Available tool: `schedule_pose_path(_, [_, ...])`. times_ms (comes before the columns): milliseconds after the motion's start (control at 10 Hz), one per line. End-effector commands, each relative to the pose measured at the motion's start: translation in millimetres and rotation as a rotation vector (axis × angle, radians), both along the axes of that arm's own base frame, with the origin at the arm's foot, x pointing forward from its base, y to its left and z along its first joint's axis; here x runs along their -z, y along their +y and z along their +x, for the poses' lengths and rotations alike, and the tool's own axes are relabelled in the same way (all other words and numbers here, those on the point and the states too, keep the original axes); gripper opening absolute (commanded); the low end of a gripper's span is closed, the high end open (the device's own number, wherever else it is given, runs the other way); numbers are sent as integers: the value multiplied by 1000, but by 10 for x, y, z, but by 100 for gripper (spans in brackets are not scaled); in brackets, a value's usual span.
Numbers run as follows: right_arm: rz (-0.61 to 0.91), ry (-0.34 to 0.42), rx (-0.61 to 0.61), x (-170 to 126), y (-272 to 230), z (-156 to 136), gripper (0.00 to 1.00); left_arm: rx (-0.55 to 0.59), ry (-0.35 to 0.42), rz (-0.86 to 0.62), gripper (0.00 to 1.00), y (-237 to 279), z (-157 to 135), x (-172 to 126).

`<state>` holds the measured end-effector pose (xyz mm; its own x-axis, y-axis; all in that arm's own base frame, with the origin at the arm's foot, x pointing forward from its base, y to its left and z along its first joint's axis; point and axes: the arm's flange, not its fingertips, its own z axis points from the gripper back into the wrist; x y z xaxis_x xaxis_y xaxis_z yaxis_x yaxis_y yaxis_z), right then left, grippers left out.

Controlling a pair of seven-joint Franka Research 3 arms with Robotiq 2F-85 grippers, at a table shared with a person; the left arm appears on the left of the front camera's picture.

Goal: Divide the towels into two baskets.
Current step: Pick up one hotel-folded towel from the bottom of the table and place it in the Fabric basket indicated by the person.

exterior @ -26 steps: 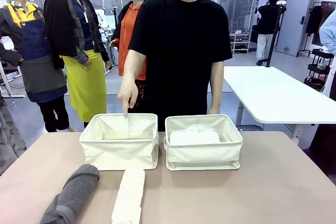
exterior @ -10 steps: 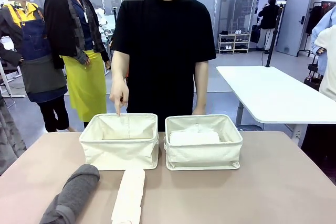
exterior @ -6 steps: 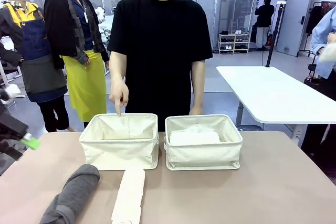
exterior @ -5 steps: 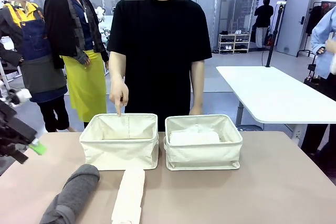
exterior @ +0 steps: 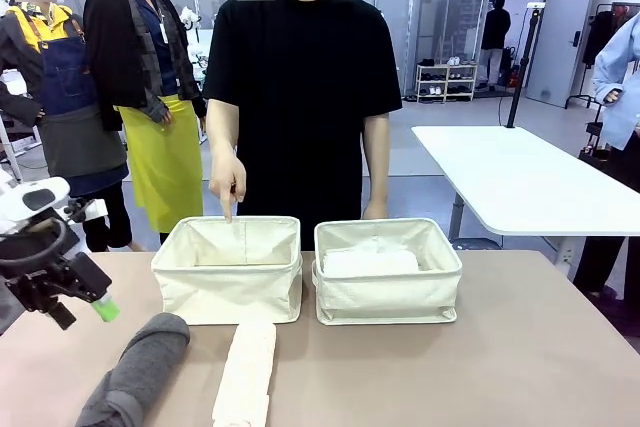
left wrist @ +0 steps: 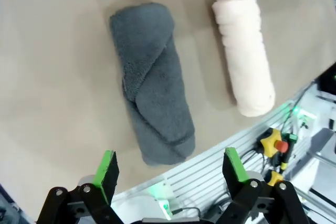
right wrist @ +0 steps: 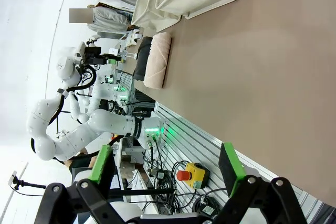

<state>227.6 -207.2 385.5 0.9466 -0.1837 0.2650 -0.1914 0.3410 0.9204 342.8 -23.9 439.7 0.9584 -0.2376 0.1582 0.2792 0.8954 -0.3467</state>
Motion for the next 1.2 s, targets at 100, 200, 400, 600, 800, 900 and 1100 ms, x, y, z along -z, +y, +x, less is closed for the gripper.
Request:
schedule_pose_path(100, [9,-14,3,-29,0,-23,100,-30,14,69,100,-213,-251,521])
schedule_pose_path(200, [9,-14,3,-29,0,-23,100,-32,8,68,100,-284,-248,614])
schedule_pose_path(400, [9,-14,3,-29,0,-23,100,-82,-24,83,100,-389,-280,828])
schedule_pose_path(600, [9,-14,3,-29,0,-23,100,-116,-51,127,100,-449,-330,1019])
schedule_pose_path(800, [9,-14,3,-29,0,-23,100,-131,-73,172,100,-469,-385,1182])
schedule_pose_path(900, [9,-14,3,-29,0,-23,100,-142,-77,172,100,-466,-403,1214])
schedule_pose_path(1100, [9,-14,3,-29,0,-23,100,-127,-39,183,100,-460,-490,1337])
